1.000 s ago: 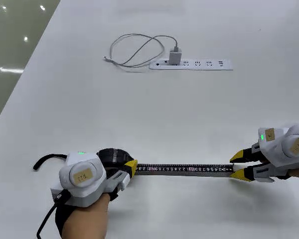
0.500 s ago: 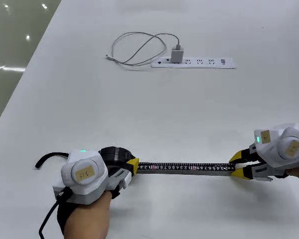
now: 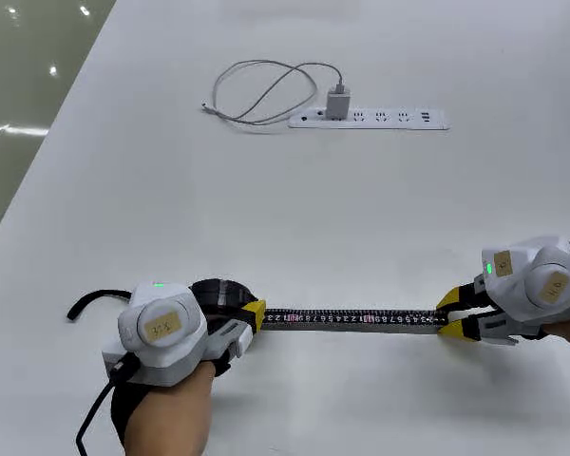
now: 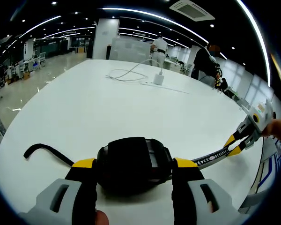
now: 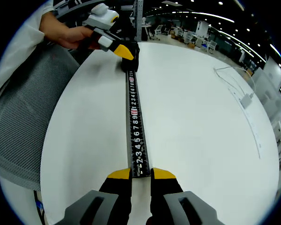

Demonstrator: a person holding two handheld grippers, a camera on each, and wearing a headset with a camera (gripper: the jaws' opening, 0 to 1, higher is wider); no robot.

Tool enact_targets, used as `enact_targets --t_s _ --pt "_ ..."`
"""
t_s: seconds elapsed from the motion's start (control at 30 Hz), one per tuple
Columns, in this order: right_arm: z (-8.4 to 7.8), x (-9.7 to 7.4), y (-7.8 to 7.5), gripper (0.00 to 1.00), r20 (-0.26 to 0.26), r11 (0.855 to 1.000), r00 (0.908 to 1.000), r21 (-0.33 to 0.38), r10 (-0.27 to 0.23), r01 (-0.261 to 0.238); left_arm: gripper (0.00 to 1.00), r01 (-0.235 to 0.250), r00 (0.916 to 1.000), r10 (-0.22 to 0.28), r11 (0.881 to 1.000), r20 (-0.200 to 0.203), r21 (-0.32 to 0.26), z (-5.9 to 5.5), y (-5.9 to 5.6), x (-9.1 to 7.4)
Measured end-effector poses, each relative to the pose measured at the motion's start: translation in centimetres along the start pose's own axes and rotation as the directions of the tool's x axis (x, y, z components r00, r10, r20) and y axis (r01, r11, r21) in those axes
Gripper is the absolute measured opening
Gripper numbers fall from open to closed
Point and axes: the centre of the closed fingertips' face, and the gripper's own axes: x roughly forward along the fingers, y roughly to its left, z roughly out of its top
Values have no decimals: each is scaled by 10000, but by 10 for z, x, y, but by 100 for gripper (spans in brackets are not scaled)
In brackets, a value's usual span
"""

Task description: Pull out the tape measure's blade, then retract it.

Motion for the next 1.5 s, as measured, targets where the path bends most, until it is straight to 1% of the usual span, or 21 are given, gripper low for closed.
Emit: enact_targets --t_s 0.1,0.17,0.5,0.8,0.9,1.27,1.33,1.4,1.5 --pt "0 0 0 11 23 10000 10000 57 4 -4 60 -9 10000 9 9999 -12 148 0 0 0" --pt "-1 0 0 11 52 9999 10000 102 6 -6 60 -13 10000 14 9999 -48 145 -1 0 0" --pt "-2 0 -1 11 8 9999 10000 155 -18 18 57 37 9994 -28 9996 -337 281 -2 1 1" --pt "-5 0 -3 10 -39 9998 9999 156 -97 98 57 139 9994 -135 9998 -333 111 -2 1 0" --pt "-3 1 -2 10 105 9996 9999 275 -60 57 57 174 9993 -171 9998 -345 80 -2 1 0" --pt "0 5 0 10 208 9995 9998 310 21 -28 57 250 9991 -249 9997 -330 21 -2 2 0" --pt "2 6 -1 10 229 9995 9997 309 24 -32 57 263 9991 -263 9997 -337 -2 -2 2 0" --pt "7 6 -2 10 299 9995 9996 305 15 -24 57 278 9990 -279 9996 -351 -30 -2 2 0" --pt "19 9 -1 10 522 9995 9986 309 75 -92 57 299 9990 -302 9995 -330 -79 -2 2 0"
